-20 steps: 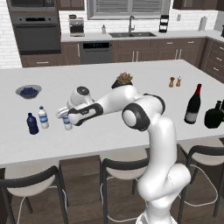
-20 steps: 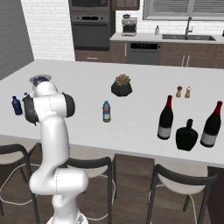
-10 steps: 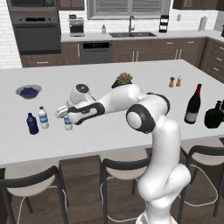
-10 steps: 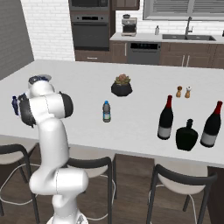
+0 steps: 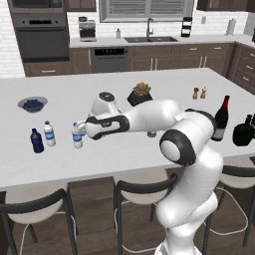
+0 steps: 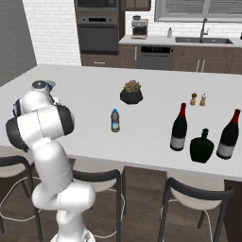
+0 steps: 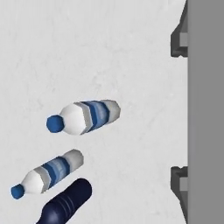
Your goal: Move the plastic bottles in the middle to the plastics group, and the glass bottles in the middle to the glass group.
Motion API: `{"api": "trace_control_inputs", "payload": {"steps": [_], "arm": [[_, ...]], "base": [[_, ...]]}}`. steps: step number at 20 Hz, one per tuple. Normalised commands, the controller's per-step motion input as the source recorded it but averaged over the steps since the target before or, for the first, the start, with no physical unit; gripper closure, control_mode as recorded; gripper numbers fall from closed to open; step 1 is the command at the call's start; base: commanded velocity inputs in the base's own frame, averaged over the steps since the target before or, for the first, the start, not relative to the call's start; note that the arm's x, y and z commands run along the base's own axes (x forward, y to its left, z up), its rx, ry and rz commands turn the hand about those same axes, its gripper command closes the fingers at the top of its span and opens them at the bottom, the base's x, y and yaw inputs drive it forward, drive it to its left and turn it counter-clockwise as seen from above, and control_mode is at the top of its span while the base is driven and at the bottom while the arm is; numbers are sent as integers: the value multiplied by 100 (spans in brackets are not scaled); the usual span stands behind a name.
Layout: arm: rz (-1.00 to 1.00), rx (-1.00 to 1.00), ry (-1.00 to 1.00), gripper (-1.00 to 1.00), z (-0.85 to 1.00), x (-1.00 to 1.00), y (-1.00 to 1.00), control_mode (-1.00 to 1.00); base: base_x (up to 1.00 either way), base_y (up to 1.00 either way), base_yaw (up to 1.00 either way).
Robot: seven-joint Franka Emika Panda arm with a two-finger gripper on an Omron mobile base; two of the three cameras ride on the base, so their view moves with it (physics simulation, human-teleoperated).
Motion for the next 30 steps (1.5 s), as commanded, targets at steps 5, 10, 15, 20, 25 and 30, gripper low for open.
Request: {"api": "trace_control_inputs", "payload": {"steps": [5,10,15,20,25,30], "arm": [[-1,1,9,-100,23,-27,-88,-100],[-8,0,7,-100,24,-4,-81,-100],[-12,0,0,-100,12,-4,-90,-100],[-15,-3,0,-100,0,-3,-89,-100],[-16,-10,0,-100,-1,3,-84,-100],[-19,-6,0,-100,0,31,-68,-100]], "base": [[0,0,0],[0,0,0],[0,0,0],[0,0,0],[0,0,0],[0,0,0]]}}
